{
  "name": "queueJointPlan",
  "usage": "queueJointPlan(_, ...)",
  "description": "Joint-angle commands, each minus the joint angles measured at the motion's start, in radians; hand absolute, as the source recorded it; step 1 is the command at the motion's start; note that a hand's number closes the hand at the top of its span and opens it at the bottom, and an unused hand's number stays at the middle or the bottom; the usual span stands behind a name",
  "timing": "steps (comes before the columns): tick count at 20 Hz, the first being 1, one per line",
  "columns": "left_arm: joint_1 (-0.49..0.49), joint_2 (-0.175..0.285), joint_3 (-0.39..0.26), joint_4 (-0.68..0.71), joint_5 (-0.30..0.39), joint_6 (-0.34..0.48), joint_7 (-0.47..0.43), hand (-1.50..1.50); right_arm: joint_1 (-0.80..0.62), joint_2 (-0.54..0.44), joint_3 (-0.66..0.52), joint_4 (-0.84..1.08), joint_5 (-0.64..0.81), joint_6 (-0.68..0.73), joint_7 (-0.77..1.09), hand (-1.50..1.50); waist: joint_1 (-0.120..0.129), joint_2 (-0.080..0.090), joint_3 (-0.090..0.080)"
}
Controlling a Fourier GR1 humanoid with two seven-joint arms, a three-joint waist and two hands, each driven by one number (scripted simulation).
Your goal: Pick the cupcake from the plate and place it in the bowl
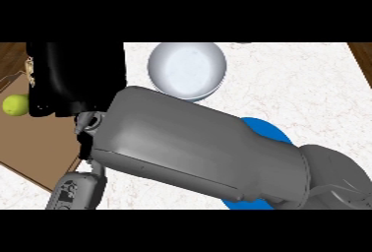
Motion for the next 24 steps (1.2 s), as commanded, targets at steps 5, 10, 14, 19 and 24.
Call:
queueJointPlan(5, 0.033, 0.025, 0.021, -0.009, 0.010, -0.016, -0.026, 0.00, -0.071, 0.003, -0.008, 0.312, -0.033, 0.020, -0.065, 1.50, -0.011, 0.005, 0.001)
queueJointPlan(10, -0.008, 0.023, 0.040, 0.031, 0.017, -0.015, -0.014, 0.00, -0.045, 0.004, 0.004, 0.460, -0.039, 0.103, -0.182, 1.50, -0.023, 0.012, 0.001)
queueJointPlan(14, 0.033, 0.013, 0.020, -0.032, 0.007, -0.004, 0.002, 0.00, -0.001, 0.004, 0.027, 0.519, -0.028, 0.053, -0.196, 1.50, -0.016, 0.006, 0.002)
queueJointPlan(19, 0.011, -0.006, 0.009, -0.008, -0.006, 0.007, -0.011, 0.00, 0.055, 0.004, -0.016, 0.655, -0.033, 0.019, -0.357, 1.50, -0.016, 0.012, 0.002)
queueJointPlan(24, 0.025, 0.017, 0.016, -0.049, 0.003, -0.013, 0.019, 0.00, 0.101, 0.003, -0.053, 0.751, -0.034, 0.005, -0.442, 1.50, -0.014, 0.010, 0.003)
